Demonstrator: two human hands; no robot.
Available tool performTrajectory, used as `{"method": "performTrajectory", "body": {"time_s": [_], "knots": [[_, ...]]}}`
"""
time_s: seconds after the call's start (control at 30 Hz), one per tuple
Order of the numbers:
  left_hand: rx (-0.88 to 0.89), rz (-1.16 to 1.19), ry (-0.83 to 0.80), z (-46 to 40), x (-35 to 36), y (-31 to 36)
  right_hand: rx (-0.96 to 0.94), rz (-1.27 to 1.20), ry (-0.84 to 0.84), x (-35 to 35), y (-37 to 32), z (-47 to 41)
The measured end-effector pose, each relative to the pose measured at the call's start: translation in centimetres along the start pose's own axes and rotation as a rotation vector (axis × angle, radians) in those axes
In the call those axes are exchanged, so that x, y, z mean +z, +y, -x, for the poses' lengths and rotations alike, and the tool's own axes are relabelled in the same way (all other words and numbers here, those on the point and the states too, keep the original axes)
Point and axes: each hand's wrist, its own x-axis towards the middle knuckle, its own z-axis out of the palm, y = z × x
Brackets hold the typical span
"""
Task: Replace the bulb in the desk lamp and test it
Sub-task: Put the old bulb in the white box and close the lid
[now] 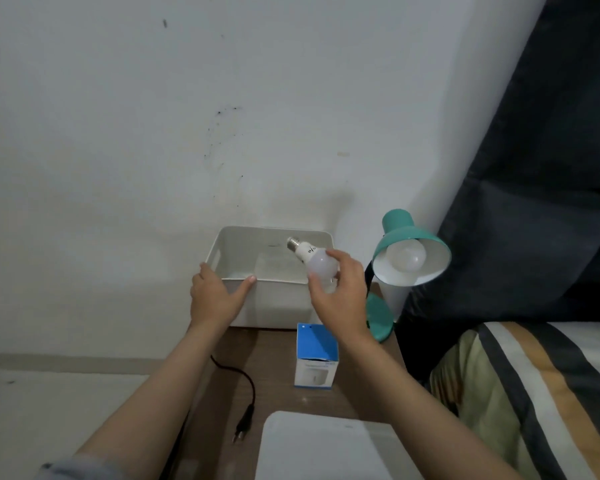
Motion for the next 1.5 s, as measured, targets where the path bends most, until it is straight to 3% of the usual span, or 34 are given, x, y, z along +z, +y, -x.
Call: {"method": "performTrajectory", "body": {"time_s": [0.1, 0.27, 0.57, 0.73, 0.9, 1.07, 1.17, 1.5], "knots": [[-0.003, 0.012, 0.004, 0.1, 0.2, 0.0, 0.167, 0.106, -0.159, 3.0, -0.3, -3.7], [-0.003, 0.026, 0.013, 0.0, 0.4, -0.2, 0.285, 0.256, -0.358, 6.9, 1.3, -7.4], [-0.004, 0.033, 0.037, 0.2, 0.6, 0.0, 0.284, 0.321, -0.402, 7.9, 2.3, -8.5], [-0.028, 0.013, 0.011, 0.3, 0.4, 0.2, 0.135, 0.293, -0.358, 5.2, 1.1, -6.7], [-0.098, -0.026, -0.078, 0.7, -0.3, 1.0, -0.025, 0.246, -0.306, 0.0, -0.8, -1.0], [-0.03, 0.081, -0.043, 5.2, -0.6, 1.7, 0.008, 0.237, -0.279, -5.6, 0.1, 7.9], [0.068, 0.113, -0.089, 11.5, -0.1, 0.6, 0.101, 0.243, -0.272, -8.4, 1.8, 13.8], [0.077, -0.212, -0.38, 28.8, 1.5, -7.1, 0.529, 0.622, -0.464, -14.6, 6.3, 26.2]]}}
